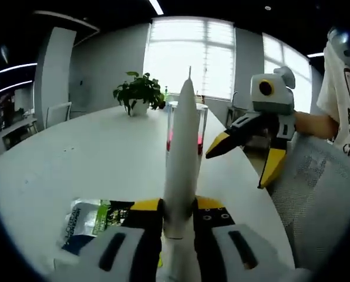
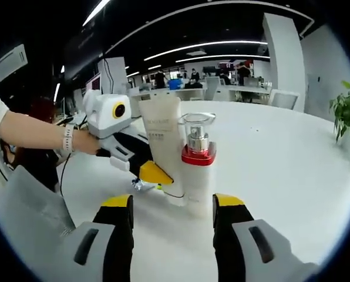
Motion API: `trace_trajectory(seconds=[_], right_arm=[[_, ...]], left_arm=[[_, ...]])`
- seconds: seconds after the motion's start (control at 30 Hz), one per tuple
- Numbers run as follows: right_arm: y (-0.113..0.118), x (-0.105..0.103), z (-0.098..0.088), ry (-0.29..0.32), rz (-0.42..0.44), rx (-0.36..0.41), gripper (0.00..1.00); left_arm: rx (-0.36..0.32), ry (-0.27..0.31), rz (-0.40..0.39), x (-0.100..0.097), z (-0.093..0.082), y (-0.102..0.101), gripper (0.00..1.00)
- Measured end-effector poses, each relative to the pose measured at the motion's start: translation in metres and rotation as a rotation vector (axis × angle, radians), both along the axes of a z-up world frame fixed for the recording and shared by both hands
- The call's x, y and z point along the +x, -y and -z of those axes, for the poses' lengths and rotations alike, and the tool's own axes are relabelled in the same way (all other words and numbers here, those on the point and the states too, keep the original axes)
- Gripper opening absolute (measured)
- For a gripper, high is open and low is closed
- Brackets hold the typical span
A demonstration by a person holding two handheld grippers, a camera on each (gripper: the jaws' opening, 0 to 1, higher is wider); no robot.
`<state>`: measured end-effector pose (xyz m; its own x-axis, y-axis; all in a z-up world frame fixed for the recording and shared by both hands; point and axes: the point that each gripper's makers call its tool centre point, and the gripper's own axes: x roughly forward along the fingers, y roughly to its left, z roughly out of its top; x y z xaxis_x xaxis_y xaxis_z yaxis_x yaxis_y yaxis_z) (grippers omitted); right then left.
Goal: Arrange the skincare products in the storage area until every visible bottle or jar stands upright without overlapping.
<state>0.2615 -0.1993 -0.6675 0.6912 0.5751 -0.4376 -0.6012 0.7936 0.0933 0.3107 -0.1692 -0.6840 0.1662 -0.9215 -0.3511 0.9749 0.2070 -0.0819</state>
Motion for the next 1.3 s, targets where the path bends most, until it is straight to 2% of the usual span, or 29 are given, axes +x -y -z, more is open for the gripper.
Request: trace_trajectory(seconds=[0.57, 0.7, 0.87, 0.97, 1.07, 1.2, 1.3], right_arm=[[-0.001, -0.001, 0.001, 0.003, -0.011, -0.015, 0.55], [0.000, -0.002, 0.001, 0.003, -0.012, -0.017, 0.56], [0.000, -0.002, 0.002, -0.003, -0.013, -0.024, 0.58], [-0.001, -0.002, 0.003, 0.005, -0.020, -0.042, 0.58], [-0.001, -0.002, 0.006, -0.008, -0.024, -0.047, 0.62], [-0.002, -0.003, 0.009, -0.025, -0.025, -0.048, 0.68], [-0.004, -0.005, 0.013, -0.043, -0.032, -0.056, 0.72]], left_arm=[[-0.003, -0.001, 0.018, -0.001, 0.002, 0.000, 0.15], [0.000, -0.010, 0.012, -0.001, 0.004, 0.001, 0.22], [-0.029, -0.017, 0.000, -0.003, -0.005, 0.003, 0.25], [-0.015, -0.004, -0.008, -0.001, -0.006, -0.002, 0.26], [-0.010, -0.004, -0.032, 0.000, -0.007, -0.008, 0.24], [0.002, -0.027, -0.053, -0.009, -0.011, -0.015, 0.31], [0.027, -0.023, -0.063, -0.018, -0.013, -0.022, 0.34]])
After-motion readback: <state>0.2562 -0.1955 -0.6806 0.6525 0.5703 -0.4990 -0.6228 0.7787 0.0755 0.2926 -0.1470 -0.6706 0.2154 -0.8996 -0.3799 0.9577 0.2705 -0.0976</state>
